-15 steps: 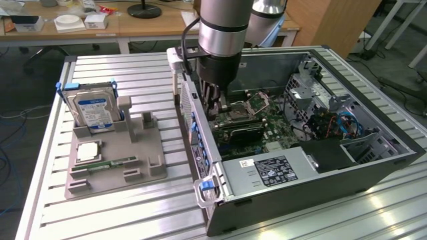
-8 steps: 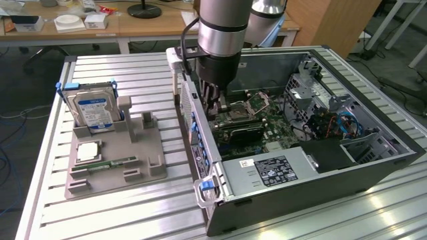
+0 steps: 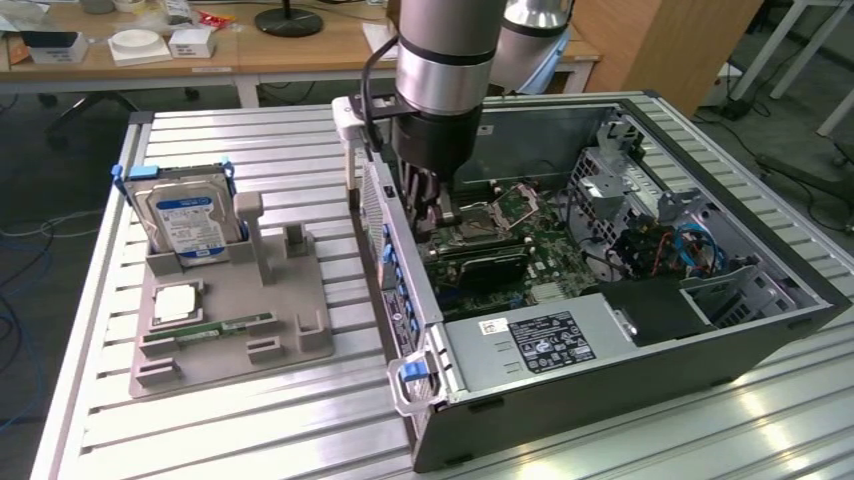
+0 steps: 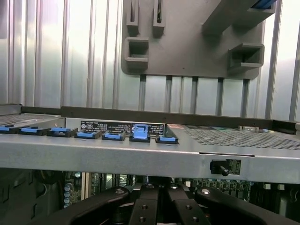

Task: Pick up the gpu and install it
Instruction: 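Press down on the gpu until it lock into place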

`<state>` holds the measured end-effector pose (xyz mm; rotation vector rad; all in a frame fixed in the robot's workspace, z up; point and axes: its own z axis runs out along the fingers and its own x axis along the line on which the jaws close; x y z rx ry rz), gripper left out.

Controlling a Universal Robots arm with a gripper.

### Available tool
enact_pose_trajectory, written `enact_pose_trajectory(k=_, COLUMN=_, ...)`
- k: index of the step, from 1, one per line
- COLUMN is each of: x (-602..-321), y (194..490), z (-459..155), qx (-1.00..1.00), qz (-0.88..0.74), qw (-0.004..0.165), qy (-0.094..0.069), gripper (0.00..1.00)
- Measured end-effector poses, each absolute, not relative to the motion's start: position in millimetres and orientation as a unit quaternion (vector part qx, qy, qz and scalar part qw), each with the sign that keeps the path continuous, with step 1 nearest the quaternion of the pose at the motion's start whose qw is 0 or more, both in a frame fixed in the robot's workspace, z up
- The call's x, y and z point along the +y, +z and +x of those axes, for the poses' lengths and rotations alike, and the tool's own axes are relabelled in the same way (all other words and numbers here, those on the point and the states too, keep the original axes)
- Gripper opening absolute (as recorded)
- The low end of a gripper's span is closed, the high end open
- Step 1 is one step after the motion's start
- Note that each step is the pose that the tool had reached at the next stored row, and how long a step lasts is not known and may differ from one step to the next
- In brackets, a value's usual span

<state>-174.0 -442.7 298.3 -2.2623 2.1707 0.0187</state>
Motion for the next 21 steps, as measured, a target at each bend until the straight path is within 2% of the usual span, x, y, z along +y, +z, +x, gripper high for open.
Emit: enact_pose_trajectory(k=21, x=-447.9, y=301.8, z=-173.9, qx=0.692, qz=-0.721, qw=0.003, qy=0.006, gripper=0.1)
